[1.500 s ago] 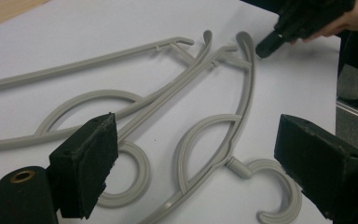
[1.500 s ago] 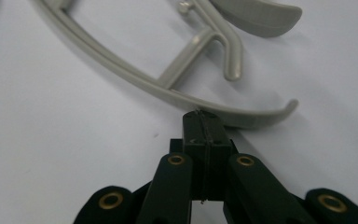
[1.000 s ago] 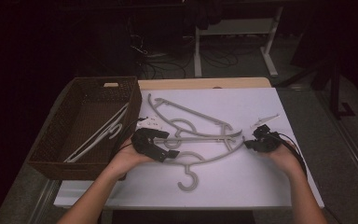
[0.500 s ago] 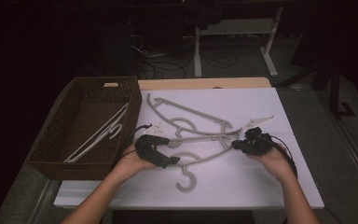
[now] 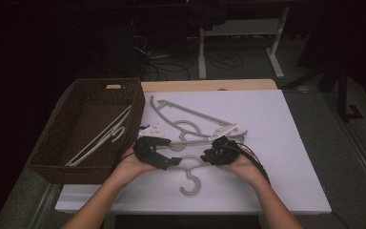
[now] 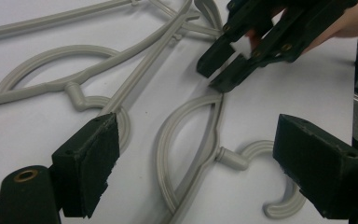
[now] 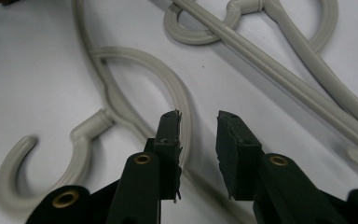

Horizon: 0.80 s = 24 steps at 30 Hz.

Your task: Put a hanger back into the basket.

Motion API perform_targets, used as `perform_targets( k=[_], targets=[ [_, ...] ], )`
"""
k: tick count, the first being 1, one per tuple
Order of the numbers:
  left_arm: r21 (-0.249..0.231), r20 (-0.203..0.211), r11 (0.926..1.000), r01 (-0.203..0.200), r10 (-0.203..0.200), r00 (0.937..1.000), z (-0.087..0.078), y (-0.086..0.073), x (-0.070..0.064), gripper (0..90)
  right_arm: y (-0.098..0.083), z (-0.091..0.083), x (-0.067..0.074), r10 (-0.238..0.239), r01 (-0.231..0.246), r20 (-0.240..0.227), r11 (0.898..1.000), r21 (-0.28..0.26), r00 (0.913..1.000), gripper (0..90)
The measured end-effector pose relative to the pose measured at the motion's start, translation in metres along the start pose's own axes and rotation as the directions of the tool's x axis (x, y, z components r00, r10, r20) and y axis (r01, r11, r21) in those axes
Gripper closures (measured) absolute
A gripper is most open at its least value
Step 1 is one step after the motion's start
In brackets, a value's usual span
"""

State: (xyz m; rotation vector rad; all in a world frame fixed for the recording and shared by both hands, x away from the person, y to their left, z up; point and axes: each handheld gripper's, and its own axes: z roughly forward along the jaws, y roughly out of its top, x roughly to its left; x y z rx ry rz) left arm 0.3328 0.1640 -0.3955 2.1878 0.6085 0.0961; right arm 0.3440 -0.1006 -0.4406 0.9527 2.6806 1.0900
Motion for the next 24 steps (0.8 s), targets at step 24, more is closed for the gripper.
perform_targets(
  k=[24],
  targets=[
    [0.05,0.019,0.998,-0.039,0.038,0.9991,0.01,-0.005,-0.002,14.7,-0.015,-0.006,-0.011,-0.072,0.077,-0.058,0.994,0.084,0.9957,81.1]
  ],
)
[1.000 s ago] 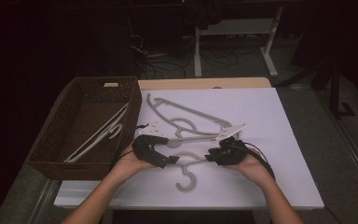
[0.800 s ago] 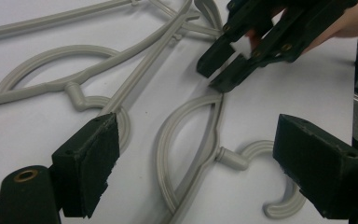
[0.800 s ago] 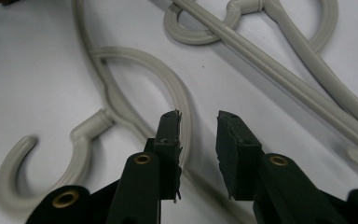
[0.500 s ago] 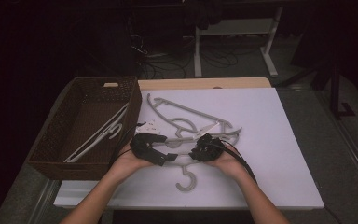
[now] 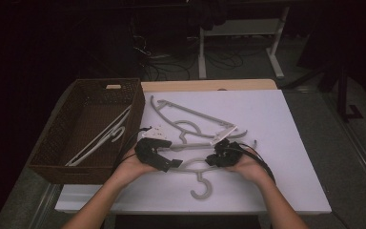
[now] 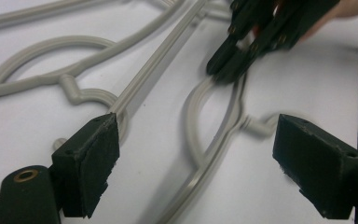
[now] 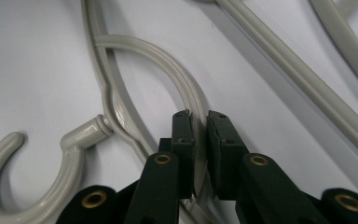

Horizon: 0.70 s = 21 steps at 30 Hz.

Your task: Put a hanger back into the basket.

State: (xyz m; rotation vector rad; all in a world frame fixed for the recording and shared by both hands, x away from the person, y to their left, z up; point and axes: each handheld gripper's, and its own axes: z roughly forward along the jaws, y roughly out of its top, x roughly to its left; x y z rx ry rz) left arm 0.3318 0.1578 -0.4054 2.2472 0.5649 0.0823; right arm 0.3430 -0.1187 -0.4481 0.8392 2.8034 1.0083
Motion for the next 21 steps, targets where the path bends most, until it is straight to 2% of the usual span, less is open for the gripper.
perform_targets(
  k=[2,6,10,13,19,21],
  targets=[
    [0.029,0.002,0.9992,-0.026,0.026,0.9997,0.006,-0.002,-0.002,14.7,-0.007,-0.008,-0.004,0.004,-0.004,-0.006,1.0,-0.01,1.0,81.3],
    [0.083,0.017,0.993,-0.084,0.083,0.9964,0.018,-0.007,-0.005,15.0,-0.013,-0.021,-0.01,0.019,-0.021,-0.034,0.999,-0.044,0.9992,81.7],
    [0.112,0.036,0.9823,-0.15,0.146,0.9886,0.028,-0.009,-0.009,16.4,-0.012,-0.026,-0.013,0.02,-0.023,-0.037,0.997,-0.067,0.9991,81.8],
    [0.147,0.032,0.9639,-0.222,0.22,0.975,0.036,-0.011,-0.013,21.8,-0.011,-0.025,-0.014,0.016,-0.019,-0.043,0.998,-0.067,0.9989,81.8],
    [0.182,0.018,0.9403,-0.287,0.289,0.9572,0.047,-0.013,-0.015,33.2,-0.008,-0.025,-0.013,0.018,-0.023,-0.063,0.997,-0.077,0.9978,82.0],
    [0.196,0.021,0.9285,-0.315,0.318,0.948,0.049,-0.014,-0.016,39.5,-0.008,-0.025,-0.014,0.02,-0.026,-0.07,0.996,-0.081,0.9973,82.0]
  ],
)
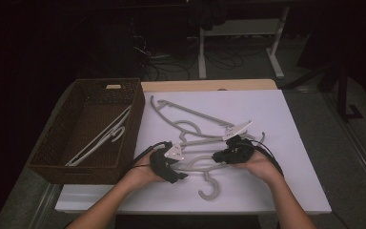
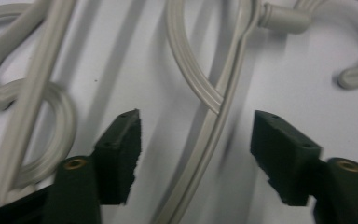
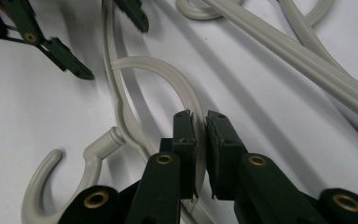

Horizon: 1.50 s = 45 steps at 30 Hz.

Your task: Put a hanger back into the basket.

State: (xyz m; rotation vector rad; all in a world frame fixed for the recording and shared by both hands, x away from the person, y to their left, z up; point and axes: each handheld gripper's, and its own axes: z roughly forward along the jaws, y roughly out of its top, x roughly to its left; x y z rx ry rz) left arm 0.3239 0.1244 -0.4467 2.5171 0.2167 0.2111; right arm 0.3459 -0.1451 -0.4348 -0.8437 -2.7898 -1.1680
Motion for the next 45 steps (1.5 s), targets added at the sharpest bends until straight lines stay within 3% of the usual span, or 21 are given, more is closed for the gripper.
perform_targets(
  k=[4,8,14,18,24,27,29,31,35,39,45],
  targets=[
    [-0.008,-0.009,0.9996,-0.028,0.028,0.9996,-0.001,0.002,-0.002,48.7,0.001,-0.002,-0.001,0.006,-0.007,-0.017,1.0,-0.024,0.9998,82.2],
    [-0.01,0.006,0.9991,-0.041,0.041,0.9991,0.0,0.003,-0.003,58.0,0.002,-0.004,-0.001,0.009,-0.009,-0.024,0.999,-0.038,0.9997,82.3],
    [0.01,-0.023,0.9945,-0.104,0.104,0.9943,-0.001,0.004,-0.006,73.7,0.003,-0.003,-0.001,0.008,-0.009,-0.029,0.999,-0.036,0.9996,82.3],
    [0.015,-0.015,0.9911,-0.132,0.133,0.9911,-0.002,0.004,-0.007,75.8,0.003,-0.003,-0.001,-0.004,0.003,-0.026,0.999,-0.035,0.9996,82.1],
    [0.001,0.036,0.9852,-0.171,0.171,0.9846,-0.002,0.007,-0.011,80.9,0.005,-0.003,-0.001,-0.015,0.014,-0.019,0.999,-0.045,0.9997,80.9],
    [-0.004,0.038,0.9847,-0.174,0.174,0.984,-0.006,0.009,-0.012,81.7,0.004,-0.003,-0.003,-0.012,0.011,-0.019,0.999,-0.049,0.9998,79.7],
    [-0.012,0.033,0.9875,-0.157,0.158,0.9869,-0.008,0.01,-0.012,81.8,0.005,-0.005,-0.003,-0.008,0.007,-0.017,0.998,-0.062,0.9998,76.7],
    [-0.013,0.024,0.9893,-0.145,0.146,0.9891,-0.01,0.01,-0.01,82.0,0.006,-0.009,-0.002,-0.007,0.007,-0.007,0.996,-0.092,0.9999,66.9],
    [-0.025,0.021,0.9938,-0.109,0.109,0.9938,-0.017,0.011,-0.006,82.0,0.008,-0.023,0.0,0.005,0.002,0.043,0.986,-0.165,0.9991,53.8],
    [-0.033,0.008,0.9983,-0.047,0.048,0.9988,-0.029,0.017,-0.002,82.0,0.004,-0.042,0.002,0.041,-0.023,0.079,0.975,-0.219,0.996,45.9],
    [-0.056,-0.011,0.9979,0.032,-0.032,0.9994,-0.052,0.03,0.008,82.0,-0.011,-0.073,0.008,0.074,-0.031,0.148,0.96,-0.278,0.9862,38.9]
  ],
)
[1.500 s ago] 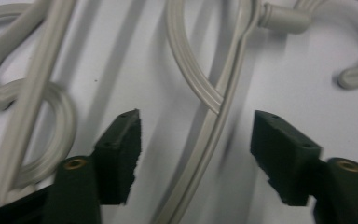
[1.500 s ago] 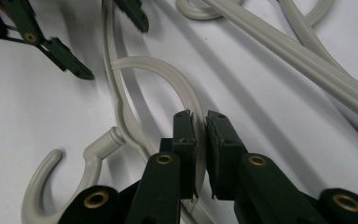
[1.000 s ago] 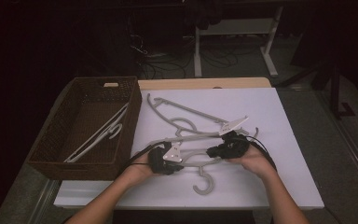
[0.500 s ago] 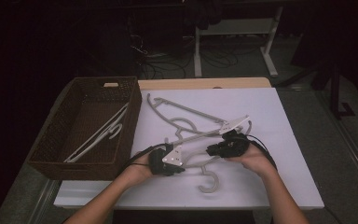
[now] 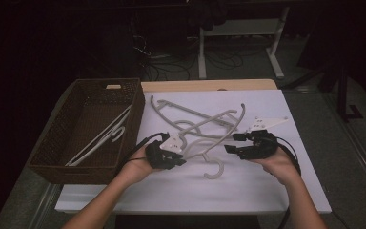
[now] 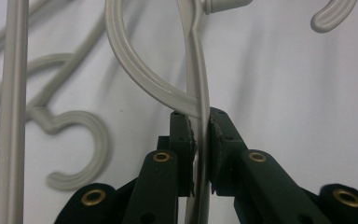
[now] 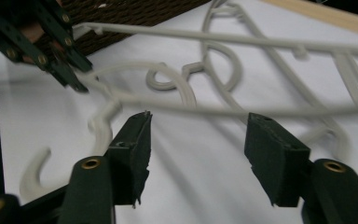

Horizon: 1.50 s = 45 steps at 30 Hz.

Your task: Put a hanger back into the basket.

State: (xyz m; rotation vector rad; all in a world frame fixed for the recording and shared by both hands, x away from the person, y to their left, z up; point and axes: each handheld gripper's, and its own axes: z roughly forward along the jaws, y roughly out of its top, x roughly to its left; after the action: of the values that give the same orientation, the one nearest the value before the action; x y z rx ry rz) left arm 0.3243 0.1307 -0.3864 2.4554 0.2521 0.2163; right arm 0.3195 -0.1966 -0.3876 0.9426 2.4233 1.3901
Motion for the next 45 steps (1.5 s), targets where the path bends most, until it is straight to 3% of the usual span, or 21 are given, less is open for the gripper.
perform_targets(
  k=[4,9,10,11,14,17,20,23,27,30,34,38,40,45],
  targets=[
    [-0.023,-0.022,0.9988,0.044,-0.045,0.9988,-0.025,0.014,0.007,81.9,-0.01,-0.013,-0.002,0.007,-0.007,0.042,1.0,-0.012,0.9991,34.0],
    [-0.061,-0.042,0.9939,0.092,-0.094,0.9947,-0.066,0.026,0.024,81.9,-0.026,-0.011,-0.001,0.021,-0.022,0.07,1.0,0.014,0.9973,27.1],
    [-0.061,-0.042,0.9939,0.092,-0.094,0.9947,-0.066,0.026,0.024,81.9,-0.026,-0.011,-0.001,0.021,-0.022,0.07,1.0,0.014,0.9973,27.1],
    [-0.082,-0.041,0.9906,0.109,-0.113,0.9927,-0.085,0.025,0.033,81.9,-0.029,-0.01,0.0,0.026,-0.027,0.071,0.999,0.017,0.9972,25.9],
    [-0.088,-0.051,0.9879,0.128,-0.133,0.9898,-0.11,0.019,0.045,81.8,-0.036,-0.005,0.007,0.013,-0.017,0.093,0.999,0.045,0.9956,22.4],
    [-0.088,-0.062,0.9851,0.148,-0.153,0.9862,-0.132,0.008,0.057,81.8,-0.038,0.0,0.01,0.008,-0.013,0.084,0.998,0.06,0.9964,20.7],
    [-0.08,-0.093,0.9816,0.173,-0.181,0.9792,-0.156,-0.008,0.068,81.8,-0.038,0.004,0.01,0.008,-0.014,0.086,0.997,0.07,0.9962,19.6],
    [-0.097,-0.105,0.9706,0.22,-0.23,0.9674,-0.178,-0.034,0.078,81.8,-0.039,0.005,0.009,0.011,-0.018,0.091,0.997,0.077,0.9958,19.0],
    [-0.101,-0.115,0.9537,0.283,-0.294,0.949,-0.197,-0.072,0.088,81.8,-0.04,0.005,0.006,0.019,-0.027,0.106,0.997,0.076,0.9942,18.8],
    [-0.09,-0.122,0.943,0.32,-0.33,0.9362,-0.204,-0.098,0.094,81.7,-0.04,0.004,0.004,0.024,-0.032,0.115,0.997,0.073,0.9931,18.8],
    [-0.089,-0.118,0.9203,0.381,-0.39,0.9134,-0.208,-0.128,0.102,81.7,-0.041,0.005,0.004,0.022,-0.033,0.124,0.996,0.086,0.992,18.7],
    [-0.097,-0.108,0.8994,0.426,-0.435,0.8938,-0.208,-0.148,0.105,81.7,-0.041,0.005,0.003,0.017,-0.029,0.128,0.995,0.091,0.9916,18.7],
    [-0.094,-0.107,0.8956,0.435,-0.443,0.89,-0.207,-0.154,0.105,81.7,-0.041,0.005,0.002,0.017,-0.029,0.131,0.995,0.091,0.9913,18.7],
    [-0.085,-0.098,0.8782,0.471,-0.478,0.8731,-0.207,-0.168,0.105,81.6,-0.041,0.004,0.001,0.021,-0.033,0.135,0.996,0.089,0.9906,18.7]
  ],
)
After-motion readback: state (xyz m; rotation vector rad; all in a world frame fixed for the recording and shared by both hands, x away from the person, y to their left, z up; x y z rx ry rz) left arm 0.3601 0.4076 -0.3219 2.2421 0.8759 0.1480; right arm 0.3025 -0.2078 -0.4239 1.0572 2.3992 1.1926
